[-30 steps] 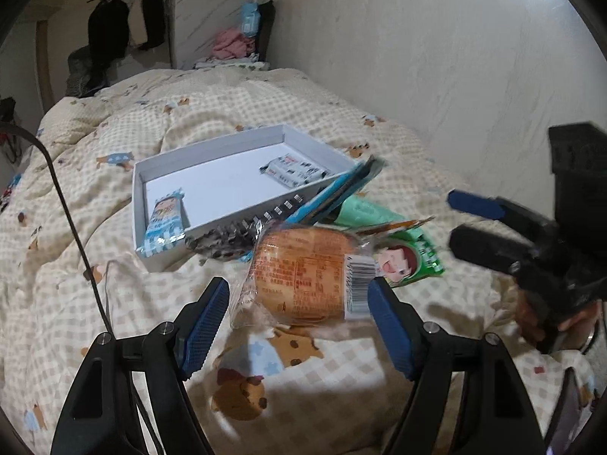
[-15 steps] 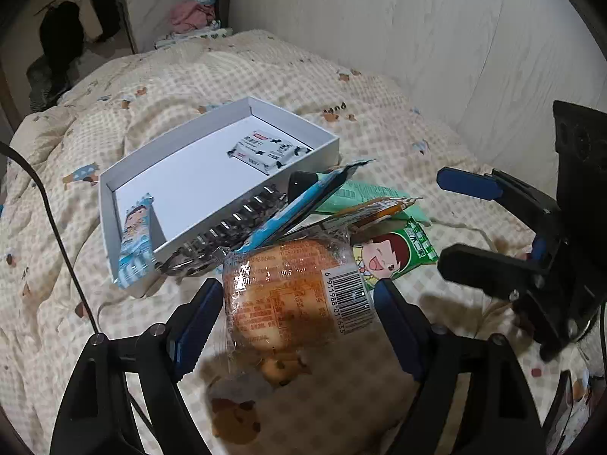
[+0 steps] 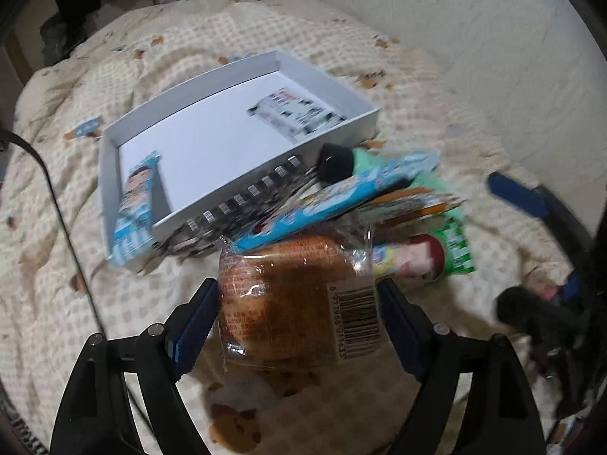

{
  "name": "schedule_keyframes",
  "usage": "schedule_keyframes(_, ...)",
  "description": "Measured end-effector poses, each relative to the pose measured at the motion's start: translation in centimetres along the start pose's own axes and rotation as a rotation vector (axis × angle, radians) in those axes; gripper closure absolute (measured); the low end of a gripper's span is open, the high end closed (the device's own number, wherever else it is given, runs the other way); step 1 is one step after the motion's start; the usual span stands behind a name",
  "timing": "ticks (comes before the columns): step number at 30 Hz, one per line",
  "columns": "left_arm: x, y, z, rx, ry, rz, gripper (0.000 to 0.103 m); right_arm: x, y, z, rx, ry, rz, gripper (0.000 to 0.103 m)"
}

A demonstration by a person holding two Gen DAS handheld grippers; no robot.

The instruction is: Organize objects

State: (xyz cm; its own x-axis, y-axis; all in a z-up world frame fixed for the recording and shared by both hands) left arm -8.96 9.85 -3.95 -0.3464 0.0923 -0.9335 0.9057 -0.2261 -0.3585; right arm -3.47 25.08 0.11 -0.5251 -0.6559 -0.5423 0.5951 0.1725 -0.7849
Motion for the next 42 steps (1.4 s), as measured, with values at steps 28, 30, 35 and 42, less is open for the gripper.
schedule_keyframes(28, -6.9, 9.2, 6.0, -0.355, 0.183, -0.485, 0.028, 0.1, 0.0, 0.2, -0.010, 0.007, 0.000, 0.000)
schedule_keyframes(30, -7.4, 9.5, 5.8, -0.338, 0.196, -0.530, 0.028, 0.1, 0.1, 0.2, -0.009, 0.008, 0.002, 0.000)
schedule_keyframes(35, -8.9, 10.0, 5.2, -0.292, 0.189, -0.613, 0.028, 0.1, 0.1, 0.2, -0.008, 0.010, 0.008, 0.000)
schedule_keyframes(42, -9.3, 9.9, 4.8, -0.277, 0.172, -0.628, 0.028, 0.3, 0.1, 0.2, -0.008, 0.012, 0.012, 0.000)
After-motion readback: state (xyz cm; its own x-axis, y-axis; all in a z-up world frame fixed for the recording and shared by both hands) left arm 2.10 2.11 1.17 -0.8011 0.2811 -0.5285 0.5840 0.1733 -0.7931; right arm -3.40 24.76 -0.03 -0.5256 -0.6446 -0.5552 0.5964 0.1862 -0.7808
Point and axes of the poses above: each gripper's, at about its wrist camera, not at the fingertips, and x roughly the way its jaws point, z to its left, y to its underside, the point moved 2 cm from there along x, roughly the way its jaws point, and after that the axes turned 2 degrees about z, right-handed, at the moved point
